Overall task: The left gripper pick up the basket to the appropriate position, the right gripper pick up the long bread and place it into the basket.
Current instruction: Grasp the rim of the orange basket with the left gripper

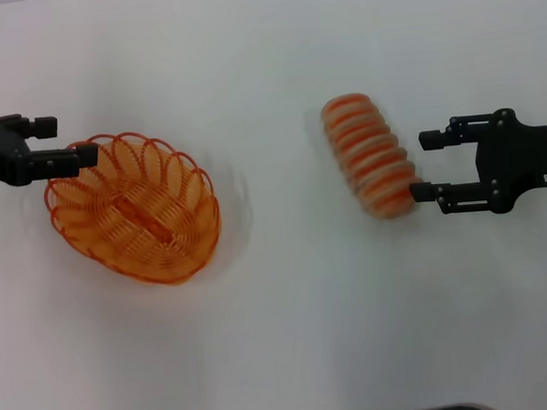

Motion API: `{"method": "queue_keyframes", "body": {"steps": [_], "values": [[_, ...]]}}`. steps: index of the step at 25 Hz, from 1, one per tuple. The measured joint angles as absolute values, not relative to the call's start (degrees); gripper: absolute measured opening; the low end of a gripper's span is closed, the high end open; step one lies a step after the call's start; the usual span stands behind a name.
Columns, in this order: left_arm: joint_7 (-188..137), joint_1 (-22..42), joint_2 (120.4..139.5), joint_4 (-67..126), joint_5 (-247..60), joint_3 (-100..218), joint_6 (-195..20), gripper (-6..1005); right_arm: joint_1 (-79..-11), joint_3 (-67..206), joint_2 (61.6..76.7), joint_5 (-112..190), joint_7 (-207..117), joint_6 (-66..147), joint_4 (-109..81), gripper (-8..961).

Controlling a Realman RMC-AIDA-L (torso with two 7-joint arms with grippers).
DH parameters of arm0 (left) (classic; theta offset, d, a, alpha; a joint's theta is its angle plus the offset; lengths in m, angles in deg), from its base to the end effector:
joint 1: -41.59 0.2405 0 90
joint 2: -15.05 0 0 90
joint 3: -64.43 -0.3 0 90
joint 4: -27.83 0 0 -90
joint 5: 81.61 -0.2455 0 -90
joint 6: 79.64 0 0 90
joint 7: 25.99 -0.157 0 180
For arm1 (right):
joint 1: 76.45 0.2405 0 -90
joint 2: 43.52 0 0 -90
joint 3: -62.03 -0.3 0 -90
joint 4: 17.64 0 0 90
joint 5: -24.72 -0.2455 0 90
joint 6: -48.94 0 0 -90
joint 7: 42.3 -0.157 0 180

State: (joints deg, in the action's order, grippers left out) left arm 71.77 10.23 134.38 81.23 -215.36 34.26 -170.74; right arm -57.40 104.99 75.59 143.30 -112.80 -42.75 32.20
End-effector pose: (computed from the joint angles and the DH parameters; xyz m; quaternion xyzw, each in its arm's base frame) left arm -0.3340 0.3948 0.0283 -0.9227 -0.3181 -0.1240 0.1792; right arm 0.3628 0.3298 -0.0042 -0.9647 0.1441 0.1471 0.1643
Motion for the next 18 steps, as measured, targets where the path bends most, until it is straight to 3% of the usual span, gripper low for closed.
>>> {"method": "queue_keyframes", "body": {"steps": [11, 18], "values": [[86.14, 3.41, 133.53, 85.51, -230.12, 24.18, -164.84, 788, -56.9, 103.21, 75.49, 143.35, -113.31, -43.47, 32.34, 712], [89.19, 2.24, 133.63, 85.13, -233.06, 20.22, -163.72, 771, -56.59, 102.93, 75.62, 143.31, -113.32, -43.52, 32.78, 712]]}}
